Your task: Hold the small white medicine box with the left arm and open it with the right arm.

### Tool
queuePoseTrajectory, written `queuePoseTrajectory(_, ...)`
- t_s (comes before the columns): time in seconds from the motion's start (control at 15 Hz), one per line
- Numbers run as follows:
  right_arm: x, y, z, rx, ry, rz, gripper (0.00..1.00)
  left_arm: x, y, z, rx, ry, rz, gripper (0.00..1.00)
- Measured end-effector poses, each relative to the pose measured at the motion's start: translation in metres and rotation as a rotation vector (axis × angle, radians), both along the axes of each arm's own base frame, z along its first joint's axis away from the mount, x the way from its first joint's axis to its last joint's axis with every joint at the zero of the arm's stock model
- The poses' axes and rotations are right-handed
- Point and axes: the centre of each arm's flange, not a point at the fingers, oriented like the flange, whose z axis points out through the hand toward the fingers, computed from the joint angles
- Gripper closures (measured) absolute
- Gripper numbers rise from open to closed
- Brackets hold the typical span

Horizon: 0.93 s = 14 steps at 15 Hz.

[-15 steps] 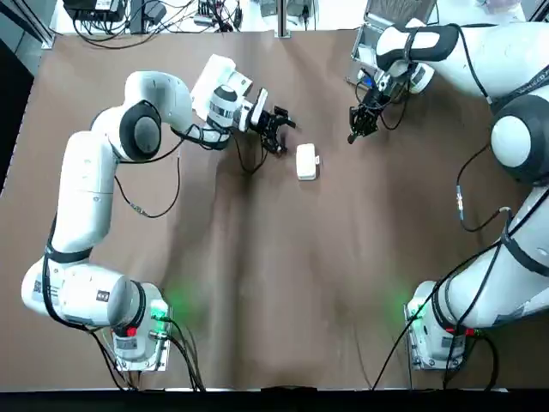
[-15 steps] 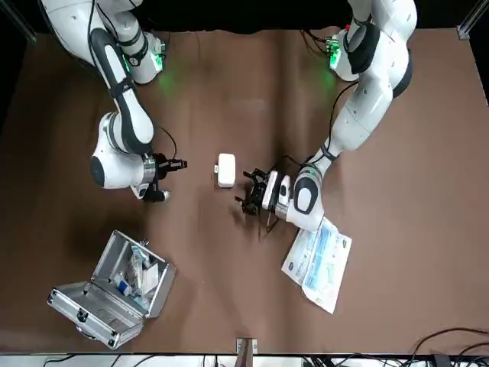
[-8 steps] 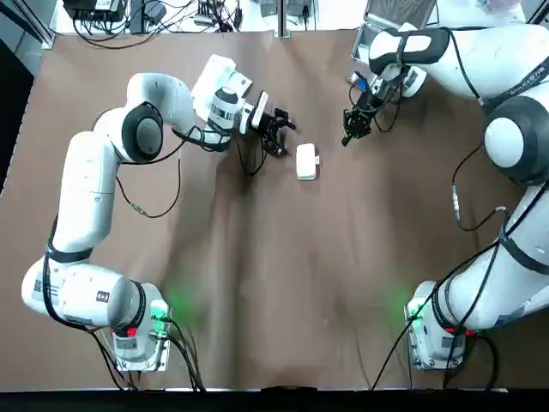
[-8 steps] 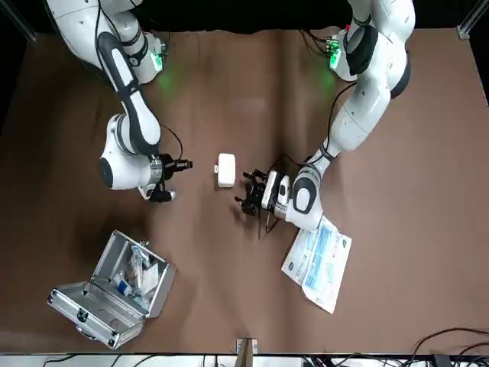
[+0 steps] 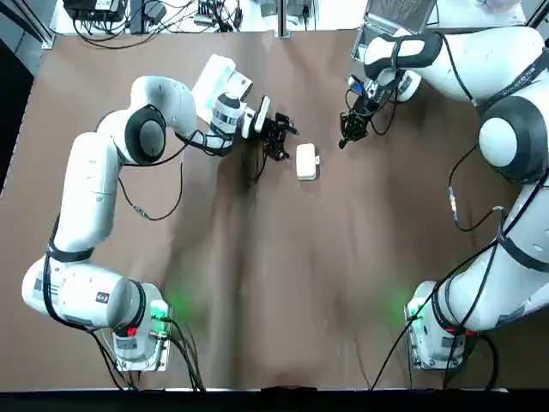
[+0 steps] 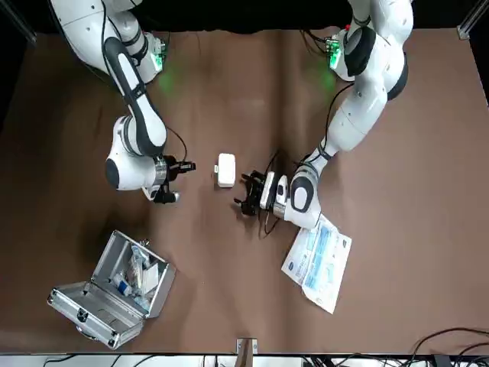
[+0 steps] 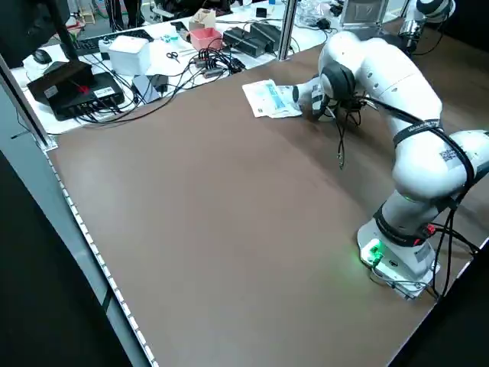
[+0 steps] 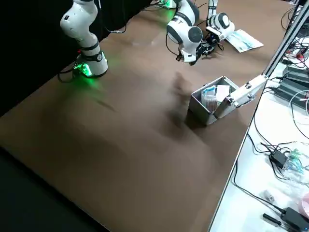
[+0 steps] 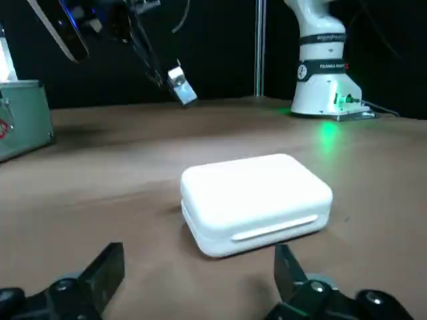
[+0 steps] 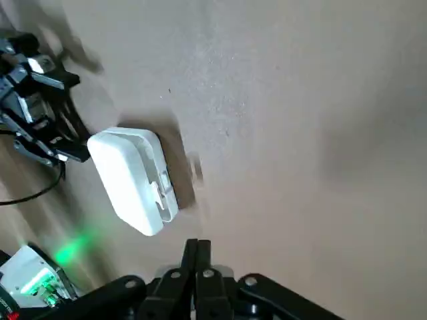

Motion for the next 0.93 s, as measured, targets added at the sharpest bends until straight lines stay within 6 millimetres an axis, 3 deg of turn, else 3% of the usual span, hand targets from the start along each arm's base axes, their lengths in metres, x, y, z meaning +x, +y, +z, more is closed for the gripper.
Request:
queuePoseTrajectory(0.6, -0.001, 0.013, 0.001, 0.018, -0.016, -0.021, 0.99, -0.016, -0.027, -0.004, 0.025, 0.001, 0.020, 0.01)
queuePoseTrajectory(0.8, -0.008, 0.030, -0.003, 0.032, -0.023, -0.038, 0.99, -0.016, -0.027, -0.005, 0.025, 0.002, 0.020, 0.14)
queuePoseTrajectory(0.93, -0.011, 0.032, -0.010, 0.026, -0.030, -0.061, 0.99, -0.016, -0.027, -0.005, 0.025, 0.000, 0.017, 0.29)
